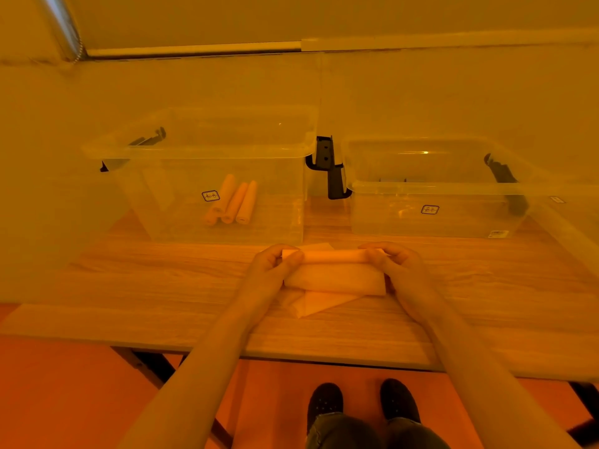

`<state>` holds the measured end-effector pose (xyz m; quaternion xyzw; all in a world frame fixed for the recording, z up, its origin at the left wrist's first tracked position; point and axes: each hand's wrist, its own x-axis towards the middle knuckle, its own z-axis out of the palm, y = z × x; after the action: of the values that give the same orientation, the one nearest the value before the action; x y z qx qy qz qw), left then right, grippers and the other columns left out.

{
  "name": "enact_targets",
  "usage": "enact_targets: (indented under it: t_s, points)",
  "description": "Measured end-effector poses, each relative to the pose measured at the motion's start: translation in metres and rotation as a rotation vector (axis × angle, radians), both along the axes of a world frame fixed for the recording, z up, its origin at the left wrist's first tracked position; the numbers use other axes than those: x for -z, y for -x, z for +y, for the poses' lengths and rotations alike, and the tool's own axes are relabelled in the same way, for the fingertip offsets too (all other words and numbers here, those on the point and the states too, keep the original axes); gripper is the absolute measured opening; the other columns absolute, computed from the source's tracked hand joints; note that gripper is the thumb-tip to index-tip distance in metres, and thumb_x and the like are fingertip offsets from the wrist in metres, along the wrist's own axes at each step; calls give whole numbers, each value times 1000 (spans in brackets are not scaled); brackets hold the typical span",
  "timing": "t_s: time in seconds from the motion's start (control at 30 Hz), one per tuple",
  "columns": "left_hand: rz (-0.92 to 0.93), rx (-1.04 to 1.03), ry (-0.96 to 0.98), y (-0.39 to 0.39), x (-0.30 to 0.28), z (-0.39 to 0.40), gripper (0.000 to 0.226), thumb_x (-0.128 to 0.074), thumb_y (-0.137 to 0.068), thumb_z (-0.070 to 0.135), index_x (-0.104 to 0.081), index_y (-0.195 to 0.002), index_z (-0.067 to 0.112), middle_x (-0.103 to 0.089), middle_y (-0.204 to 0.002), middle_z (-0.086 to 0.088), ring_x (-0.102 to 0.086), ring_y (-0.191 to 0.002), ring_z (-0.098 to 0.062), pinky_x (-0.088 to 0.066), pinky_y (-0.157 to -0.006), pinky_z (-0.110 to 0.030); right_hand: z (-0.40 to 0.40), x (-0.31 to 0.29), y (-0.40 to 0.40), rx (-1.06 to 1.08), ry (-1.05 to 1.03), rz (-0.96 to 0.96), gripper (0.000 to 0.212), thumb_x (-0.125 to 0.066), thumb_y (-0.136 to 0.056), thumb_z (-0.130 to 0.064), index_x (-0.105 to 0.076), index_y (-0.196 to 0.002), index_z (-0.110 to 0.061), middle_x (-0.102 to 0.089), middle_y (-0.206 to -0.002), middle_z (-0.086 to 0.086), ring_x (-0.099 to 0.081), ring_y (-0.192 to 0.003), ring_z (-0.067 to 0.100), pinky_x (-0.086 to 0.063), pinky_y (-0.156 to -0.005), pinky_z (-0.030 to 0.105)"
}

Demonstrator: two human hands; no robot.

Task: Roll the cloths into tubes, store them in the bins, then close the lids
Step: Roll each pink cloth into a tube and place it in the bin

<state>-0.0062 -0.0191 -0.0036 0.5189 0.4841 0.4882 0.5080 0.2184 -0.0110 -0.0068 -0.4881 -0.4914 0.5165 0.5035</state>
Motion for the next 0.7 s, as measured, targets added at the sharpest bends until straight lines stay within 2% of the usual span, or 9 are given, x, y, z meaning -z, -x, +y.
enact_targets:
  t_s: [0.1, 0.23, 0.3, 0.4, 0.47, 0.57, 0.7]
  points:
    - [12, -13, 3, 0, 1, 1, 22, -55, -95, 30, -67, -96, 12, -69, -79, 2, -65, -69, -8, -49, -56, -20, 1, 0, 2, 21, 13, -5, 16, -56, -93, -29, -70, -96, -23, -66, -104, 6, -62, -93, 21, -53, -69, 32]
    - [17, -31, -13, -1, 2, 0, 21, -56, -94, 31, -66, -81, 18, -64, -67, 7, -60, -61, -4, -46, -51, -19, 0, -1, 2, 18, 31, 5, 22, -61, -84, -34, -71, -99, -20, -68, -102, 5, -63, -93, 22, -55, -77, 39]
    - [49, -40, -40, 0, 3, 0, 24, -56, -93, 34, -64, -76, 19, -61, -67, 7, -58, -61, -5, -45, -53, -22, -2, -1, 1, -14, 18, -6, 26, -64, -79, -35, -71, -99, -20, -70, -97, 4, -65, -88, 21, -55, -74, 37]
    - [90, -52, -77, 2, 5, 1, 26, -56, -93, 38, -63, -76, 19, -60, -69, 7, -56, -64, -7, -44, -59, -29, -4, -2, 1, -64, 21, -5, 33, -71, -69, -28, -69, -100, -17, -73, -98, 6, -69, -91, 25, -57, -77, 41]
    - [102, -56, -78, 2, 5, 1, 24, -56, -93, 37, -64, -77, 21, -61, -68, 10, -57, -63, -5, -45, -57, -25, -4, -1, 1, -56, 17, -1, 36, -72, -67, -29, -69, -100, -16, -74, -96, 8, -69, -92, 29, -57, -77, 43]
    - [76, -50, -67, 1, 4, 1, 23, -56, -94, 34, -66, -81, 17, -63, -68, 10, -59, -62, -3, -45, -53, -18, -3, -1, 1, -47, -1, -26, 31, -71, -74, -28, -70, -102, -16, -73, -101, 8, -69, -92, 27, -57, -76, 42]
    - [55, -50, -38, 1, 4, 1, 26, -56, -93, 34, -68, -90, 11, -66, -75, 4, -62, -65, -5, -49, -56, -21, 0, 0, -1, -44, 5, -33, 24, -68, -82, -21, -70, -105, -23, -65, -119, -5, -64, -104, 18, -57, -82, 40]
